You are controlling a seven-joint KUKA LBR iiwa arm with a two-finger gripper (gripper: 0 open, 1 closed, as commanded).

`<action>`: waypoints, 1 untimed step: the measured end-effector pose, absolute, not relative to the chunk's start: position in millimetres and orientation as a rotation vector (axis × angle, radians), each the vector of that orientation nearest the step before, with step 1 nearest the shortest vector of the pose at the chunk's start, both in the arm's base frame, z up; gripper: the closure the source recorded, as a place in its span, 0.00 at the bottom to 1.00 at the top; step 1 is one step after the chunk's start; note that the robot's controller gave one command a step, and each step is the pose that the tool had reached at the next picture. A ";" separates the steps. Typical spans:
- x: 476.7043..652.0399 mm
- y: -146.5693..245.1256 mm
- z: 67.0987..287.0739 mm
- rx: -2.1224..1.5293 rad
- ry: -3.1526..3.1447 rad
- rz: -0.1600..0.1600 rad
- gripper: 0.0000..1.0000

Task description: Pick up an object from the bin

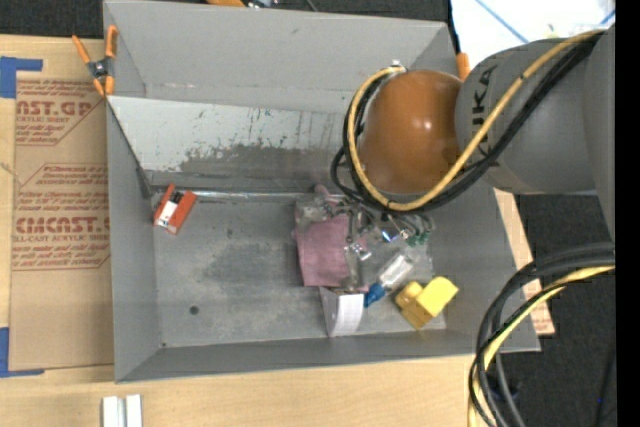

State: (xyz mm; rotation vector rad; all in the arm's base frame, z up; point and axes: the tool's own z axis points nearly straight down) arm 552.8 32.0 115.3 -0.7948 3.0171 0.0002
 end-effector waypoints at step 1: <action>509.6 11.3 76.4 -1.295 2.844 0.005 1.00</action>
Offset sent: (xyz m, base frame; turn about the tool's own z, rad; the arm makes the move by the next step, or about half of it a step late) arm 0.0000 0.0000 0.0000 0.0000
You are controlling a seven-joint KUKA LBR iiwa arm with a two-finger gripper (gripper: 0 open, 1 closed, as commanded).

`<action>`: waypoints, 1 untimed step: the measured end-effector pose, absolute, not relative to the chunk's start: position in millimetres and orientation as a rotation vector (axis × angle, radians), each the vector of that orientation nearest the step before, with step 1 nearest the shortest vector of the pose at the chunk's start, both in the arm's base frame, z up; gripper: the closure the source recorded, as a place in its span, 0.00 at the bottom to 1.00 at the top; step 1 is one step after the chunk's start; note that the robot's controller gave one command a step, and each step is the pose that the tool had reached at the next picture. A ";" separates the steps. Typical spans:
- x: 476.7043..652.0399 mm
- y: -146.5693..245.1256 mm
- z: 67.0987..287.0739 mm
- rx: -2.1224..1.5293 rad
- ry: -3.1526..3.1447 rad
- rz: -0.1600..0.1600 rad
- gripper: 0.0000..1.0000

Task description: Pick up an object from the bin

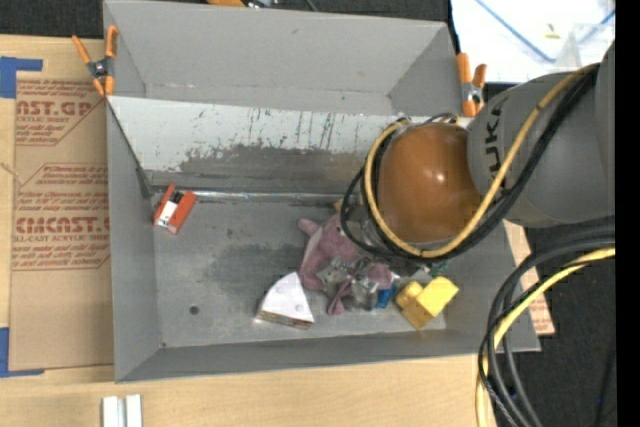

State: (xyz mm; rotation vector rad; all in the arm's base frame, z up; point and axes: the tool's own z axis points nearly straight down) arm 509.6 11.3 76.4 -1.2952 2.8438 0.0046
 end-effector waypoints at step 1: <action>509.6 11.4 76.4 -1.295 2.844 0.005 1.00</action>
Offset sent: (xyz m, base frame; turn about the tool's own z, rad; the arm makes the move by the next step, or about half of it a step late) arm 0.0000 0.0000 0.0000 0.0000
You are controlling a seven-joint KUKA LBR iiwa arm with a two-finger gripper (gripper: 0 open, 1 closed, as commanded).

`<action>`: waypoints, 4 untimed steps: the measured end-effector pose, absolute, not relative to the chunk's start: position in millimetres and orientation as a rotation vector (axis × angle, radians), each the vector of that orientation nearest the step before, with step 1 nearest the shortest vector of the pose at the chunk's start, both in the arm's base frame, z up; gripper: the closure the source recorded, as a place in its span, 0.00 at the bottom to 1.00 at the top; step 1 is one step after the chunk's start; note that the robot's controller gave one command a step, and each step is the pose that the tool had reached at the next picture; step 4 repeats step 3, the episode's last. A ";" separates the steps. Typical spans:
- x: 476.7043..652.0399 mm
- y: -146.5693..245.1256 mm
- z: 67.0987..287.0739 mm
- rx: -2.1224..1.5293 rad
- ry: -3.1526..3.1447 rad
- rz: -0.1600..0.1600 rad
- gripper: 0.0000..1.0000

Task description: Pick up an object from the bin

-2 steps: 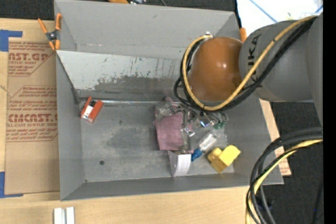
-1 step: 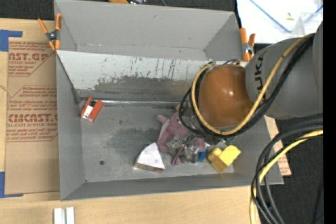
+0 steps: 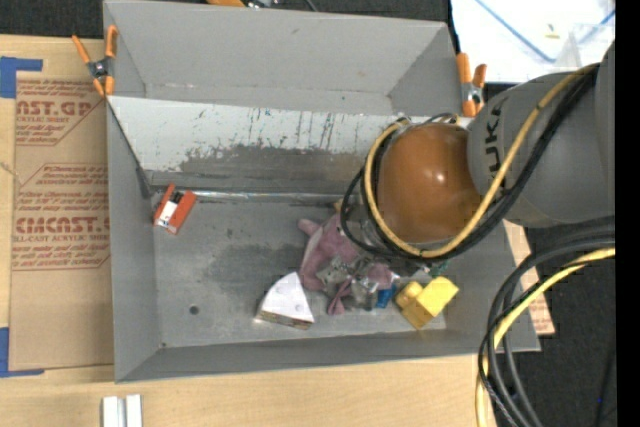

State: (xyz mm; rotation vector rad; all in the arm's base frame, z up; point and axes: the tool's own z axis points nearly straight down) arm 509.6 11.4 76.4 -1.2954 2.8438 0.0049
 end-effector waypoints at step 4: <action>529.4 26.0 238.5 -1.301 2.838 0.007 1.00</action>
Offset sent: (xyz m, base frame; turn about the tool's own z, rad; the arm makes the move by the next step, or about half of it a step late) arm 0.0000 0.0000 0.0000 0.0000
